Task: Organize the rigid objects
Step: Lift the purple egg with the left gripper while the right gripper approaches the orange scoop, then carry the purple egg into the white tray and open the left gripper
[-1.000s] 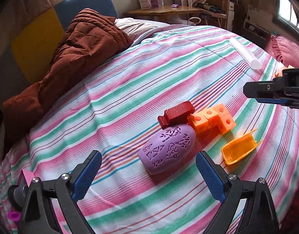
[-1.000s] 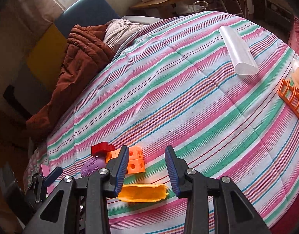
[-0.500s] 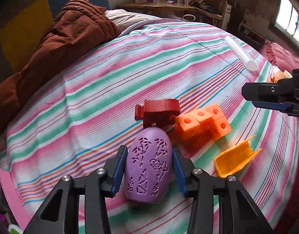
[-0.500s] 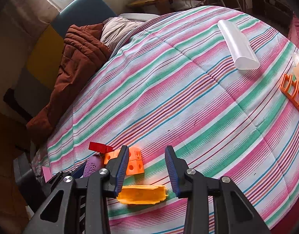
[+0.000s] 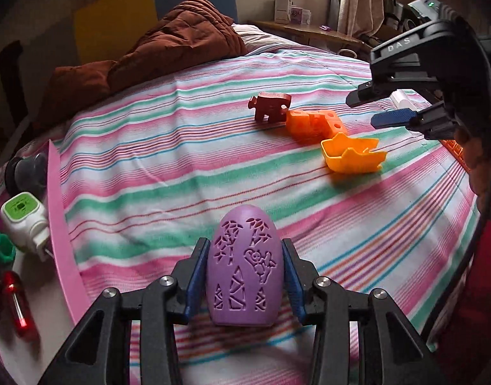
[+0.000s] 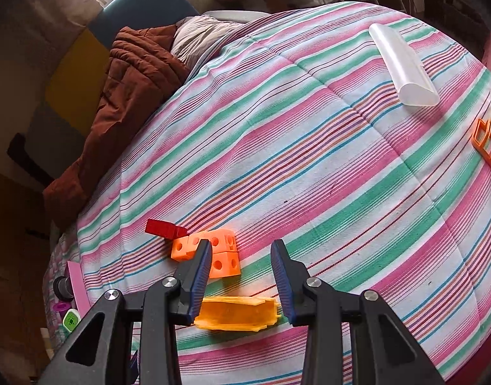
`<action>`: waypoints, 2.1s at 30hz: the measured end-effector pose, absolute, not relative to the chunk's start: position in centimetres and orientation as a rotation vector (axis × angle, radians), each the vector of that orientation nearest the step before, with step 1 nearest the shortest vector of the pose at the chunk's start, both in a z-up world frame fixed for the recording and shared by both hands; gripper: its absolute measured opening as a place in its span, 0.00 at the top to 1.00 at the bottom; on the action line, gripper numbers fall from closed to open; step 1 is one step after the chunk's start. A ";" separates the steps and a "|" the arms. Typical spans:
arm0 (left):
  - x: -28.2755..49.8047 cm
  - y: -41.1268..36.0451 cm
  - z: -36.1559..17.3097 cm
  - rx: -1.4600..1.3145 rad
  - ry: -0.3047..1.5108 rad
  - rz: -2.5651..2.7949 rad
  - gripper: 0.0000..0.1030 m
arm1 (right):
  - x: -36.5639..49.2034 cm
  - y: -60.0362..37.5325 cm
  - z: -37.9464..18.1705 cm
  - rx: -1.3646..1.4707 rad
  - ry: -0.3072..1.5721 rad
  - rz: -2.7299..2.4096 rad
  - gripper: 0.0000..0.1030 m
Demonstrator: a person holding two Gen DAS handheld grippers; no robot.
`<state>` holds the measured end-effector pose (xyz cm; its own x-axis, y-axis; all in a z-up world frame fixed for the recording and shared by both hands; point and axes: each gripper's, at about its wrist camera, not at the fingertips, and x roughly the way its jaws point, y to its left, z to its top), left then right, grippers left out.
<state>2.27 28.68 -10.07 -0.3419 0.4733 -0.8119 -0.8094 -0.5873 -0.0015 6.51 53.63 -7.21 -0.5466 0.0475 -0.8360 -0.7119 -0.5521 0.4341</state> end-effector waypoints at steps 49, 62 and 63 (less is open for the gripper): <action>4.5 26.5 -11.2 -0.825 0.502 2.056 0.57 | 2.8 46.5 -9.2 -1.576 0.471 2.234 0.28; 4.9 26.1 -8.7 -0.945 0.438 2.002 0.58 | 2.5 45.4 -9.3 -1.575 0.356 2.316 0.28; 5.2 25.8 -8.2 -0.936 0.430 1.999 0.58 | 2.5 45.2 -9.3 -1.572 0.348 2.318 0.28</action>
